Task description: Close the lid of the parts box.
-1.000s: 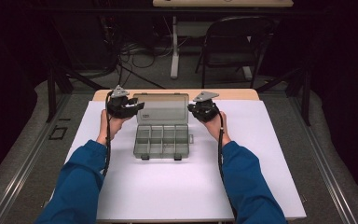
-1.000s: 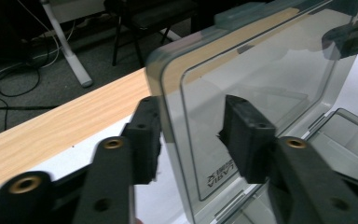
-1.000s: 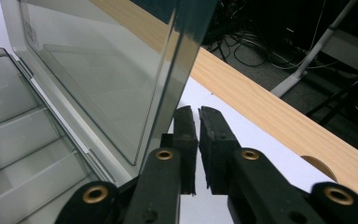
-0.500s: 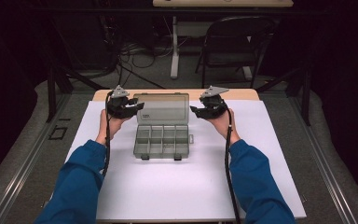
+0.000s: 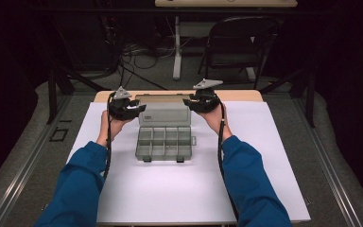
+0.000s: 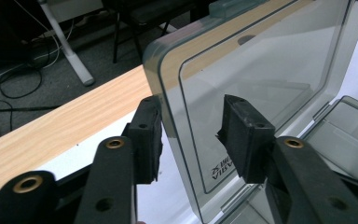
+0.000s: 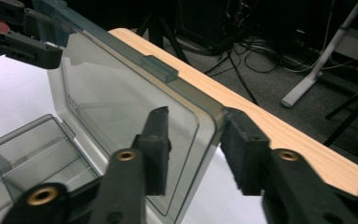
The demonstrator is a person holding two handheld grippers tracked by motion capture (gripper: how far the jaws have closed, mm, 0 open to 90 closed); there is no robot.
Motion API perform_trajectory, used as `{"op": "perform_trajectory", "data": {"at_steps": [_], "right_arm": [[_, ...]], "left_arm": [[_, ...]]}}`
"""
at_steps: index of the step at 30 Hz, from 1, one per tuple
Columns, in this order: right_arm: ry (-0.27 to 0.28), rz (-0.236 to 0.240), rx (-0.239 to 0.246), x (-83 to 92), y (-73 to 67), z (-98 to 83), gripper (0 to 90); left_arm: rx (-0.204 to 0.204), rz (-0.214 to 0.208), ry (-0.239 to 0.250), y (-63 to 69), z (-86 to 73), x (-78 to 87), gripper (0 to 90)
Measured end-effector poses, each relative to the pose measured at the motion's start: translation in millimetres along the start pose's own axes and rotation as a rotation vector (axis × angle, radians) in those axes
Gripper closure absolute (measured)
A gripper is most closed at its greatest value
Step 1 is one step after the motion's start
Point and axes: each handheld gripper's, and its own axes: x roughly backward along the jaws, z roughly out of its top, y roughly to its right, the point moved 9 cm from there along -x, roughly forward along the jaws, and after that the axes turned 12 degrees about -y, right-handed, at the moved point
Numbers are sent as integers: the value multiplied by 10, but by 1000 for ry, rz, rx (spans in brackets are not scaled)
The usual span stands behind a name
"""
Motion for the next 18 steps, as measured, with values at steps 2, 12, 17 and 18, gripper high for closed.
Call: {"op": "perform_trajectory", "data": {"at_steps": [2,12,17,18], "right_arm": [[8,5,0,15,2,-2,676],[20,0,13,44,-20,-5,711],[26,2,38,88,-52,-9,733],[26,1,38,92,-56,-14,734]], "left_arm": [[3,10,7,-9,11,20,529],[-3,47,65,-13,135,204,501],[-35,61,50,17,142,250,578],[-38,60,48,24,143,257,591]]}}
